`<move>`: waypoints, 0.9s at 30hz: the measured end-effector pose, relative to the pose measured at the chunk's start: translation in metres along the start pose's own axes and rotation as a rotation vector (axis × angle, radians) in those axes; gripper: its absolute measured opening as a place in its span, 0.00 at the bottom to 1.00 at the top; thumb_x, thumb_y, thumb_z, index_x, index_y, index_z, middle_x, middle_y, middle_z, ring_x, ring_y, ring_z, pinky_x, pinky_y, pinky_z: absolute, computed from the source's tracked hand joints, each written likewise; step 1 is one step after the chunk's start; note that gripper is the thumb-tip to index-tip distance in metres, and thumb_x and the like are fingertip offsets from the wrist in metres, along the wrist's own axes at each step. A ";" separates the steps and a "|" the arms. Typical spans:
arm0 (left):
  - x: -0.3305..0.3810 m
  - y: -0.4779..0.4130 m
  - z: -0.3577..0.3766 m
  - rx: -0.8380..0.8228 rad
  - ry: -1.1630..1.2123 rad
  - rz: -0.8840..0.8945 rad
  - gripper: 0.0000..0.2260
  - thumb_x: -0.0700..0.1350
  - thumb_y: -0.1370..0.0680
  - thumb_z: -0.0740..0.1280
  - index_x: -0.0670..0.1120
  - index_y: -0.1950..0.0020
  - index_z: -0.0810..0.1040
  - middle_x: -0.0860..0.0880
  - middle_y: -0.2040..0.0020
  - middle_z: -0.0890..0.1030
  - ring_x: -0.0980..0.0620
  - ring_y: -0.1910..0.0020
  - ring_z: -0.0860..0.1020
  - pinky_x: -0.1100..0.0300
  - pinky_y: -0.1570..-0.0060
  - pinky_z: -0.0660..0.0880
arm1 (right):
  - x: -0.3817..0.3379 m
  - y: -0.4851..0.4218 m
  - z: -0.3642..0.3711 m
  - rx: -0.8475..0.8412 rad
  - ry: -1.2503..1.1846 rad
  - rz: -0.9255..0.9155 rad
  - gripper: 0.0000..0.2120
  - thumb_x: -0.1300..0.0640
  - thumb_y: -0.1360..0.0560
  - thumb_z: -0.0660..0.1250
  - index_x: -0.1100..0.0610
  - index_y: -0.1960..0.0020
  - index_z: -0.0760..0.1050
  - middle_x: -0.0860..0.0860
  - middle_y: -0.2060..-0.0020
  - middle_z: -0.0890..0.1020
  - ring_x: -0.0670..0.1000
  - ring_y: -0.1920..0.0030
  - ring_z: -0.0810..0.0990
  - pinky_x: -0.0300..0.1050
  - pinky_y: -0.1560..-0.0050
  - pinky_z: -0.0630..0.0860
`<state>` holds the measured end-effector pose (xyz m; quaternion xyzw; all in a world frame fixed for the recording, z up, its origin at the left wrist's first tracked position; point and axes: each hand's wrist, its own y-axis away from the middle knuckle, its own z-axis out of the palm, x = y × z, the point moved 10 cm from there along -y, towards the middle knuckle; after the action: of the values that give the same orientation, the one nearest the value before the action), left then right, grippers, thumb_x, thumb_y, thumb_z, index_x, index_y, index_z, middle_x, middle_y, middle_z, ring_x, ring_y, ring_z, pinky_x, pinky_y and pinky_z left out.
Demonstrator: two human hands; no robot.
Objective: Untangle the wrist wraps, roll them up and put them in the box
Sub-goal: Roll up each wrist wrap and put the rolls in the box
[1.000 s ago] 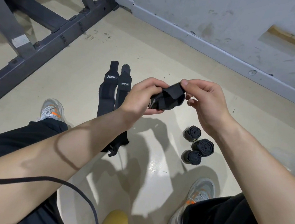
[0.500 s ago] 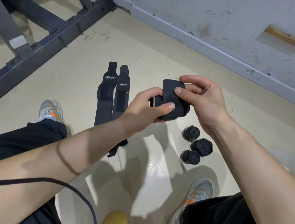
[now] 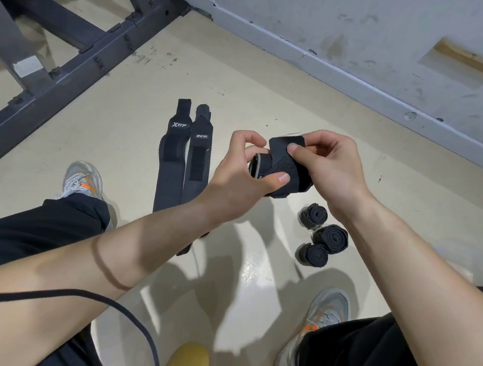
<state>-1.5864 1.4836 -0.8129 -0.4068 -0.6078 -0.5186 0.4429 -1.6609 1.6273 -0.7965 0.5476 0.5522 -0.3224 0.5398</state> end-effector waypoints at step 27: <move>0.016 -0.007 -0.007 -0.016 -0.121 0.104 0.22 0.38 0.30 0.80 0.52 0.40 0.78 0.53 0.46 0.82 0.50 0.48 0.83 0.51 0.46 0.82 | 0.023 0.005 0.010 -0.095 -0.090 0.297 0.10 0.57 0.18 0.61 0.53 0.46 0.81 0.49 0.49 0.82 0.50 0.55 0.81 0.48 0.56 0.79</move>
<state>-1.5963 1.4765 -0.7989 -0.4721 -0.6071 -0.4743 0.4285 -1.6490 1.6244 -0.8194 0.5823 0.4550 -0.2367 0.6308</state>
